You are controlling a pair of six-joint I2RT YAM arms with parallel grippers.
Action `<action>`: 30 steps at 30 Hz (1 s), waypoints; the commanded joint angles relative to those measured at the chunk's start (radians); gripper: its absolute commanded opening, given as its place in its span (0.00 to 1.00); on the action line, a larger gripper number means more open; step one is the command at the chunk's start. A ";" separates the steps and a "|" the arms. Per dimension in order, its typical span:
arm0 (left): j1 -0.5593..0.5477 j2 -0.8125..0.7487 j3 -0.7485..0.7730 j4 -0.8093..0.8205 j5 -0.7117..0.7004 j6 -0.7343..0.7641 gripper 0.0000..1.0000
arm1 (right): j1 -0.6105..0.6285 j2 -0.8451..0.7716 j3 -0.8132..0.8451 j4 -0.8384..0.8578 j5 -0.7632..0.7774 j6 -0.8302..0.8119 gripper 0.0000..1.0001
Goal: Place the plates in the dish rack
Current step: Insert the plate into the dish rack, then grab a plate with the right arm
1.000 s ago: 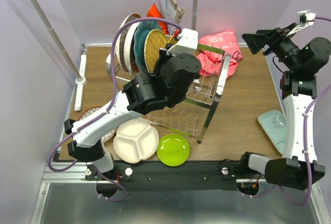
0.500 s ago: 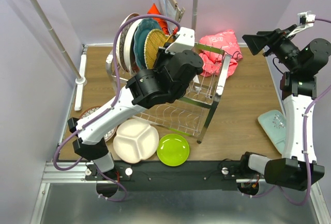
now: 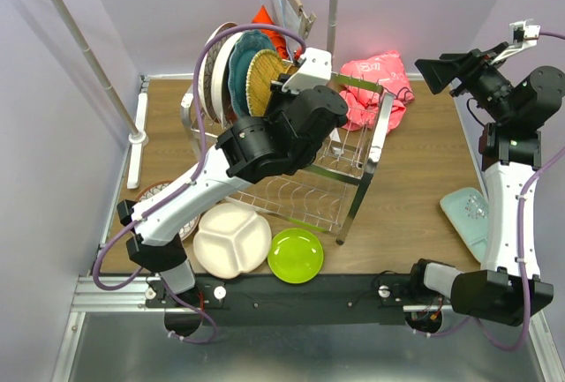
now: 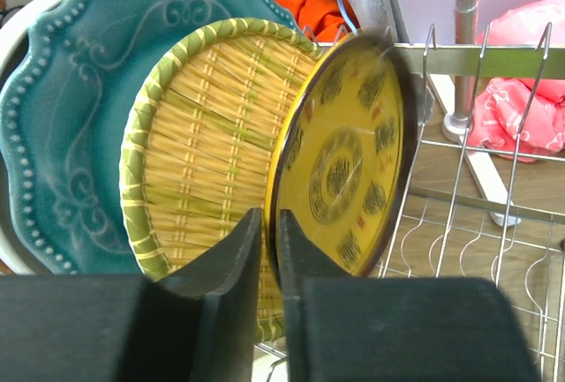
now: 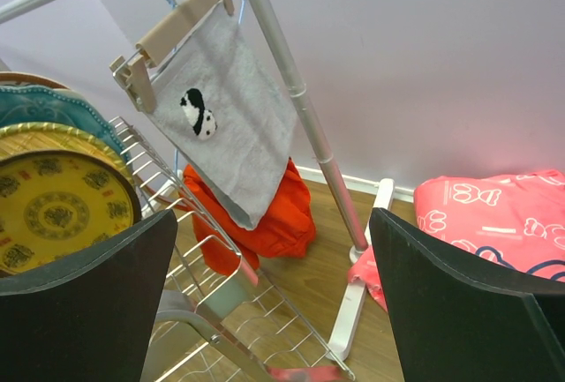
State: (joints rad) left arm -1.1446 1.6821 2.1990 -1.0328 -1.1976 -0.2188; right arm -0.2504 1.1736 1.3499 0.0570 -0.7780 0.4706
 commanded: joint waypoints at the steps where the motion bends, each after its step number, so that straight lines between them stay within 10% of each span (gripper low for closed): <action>1: 0.005 -0.009 0.016 -0.030 0.038 -0.044 0.31 | -0.006 -0.019 -0.006 -0.013 0.008 0.000 0.99; 19: 0.014 -0.192 -0.022 0.238 0.196 0.009 0.56 | -0.006 -0.023 0.006 -0.054 -0.148 -0.105 1.00; 30: 0.124 -0.410 -0.225 0.490 0.485 -0.014 0.56 | -0.006 -0.071 0.035 -0.423 -0.164 -0.435 1.00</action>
State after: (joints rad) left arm -1.0832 1.3575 2.0800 -0.7006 -0.9211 -0.2085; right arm -0.2508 1.1427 1.3514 -0.1516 -0.9115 0.2298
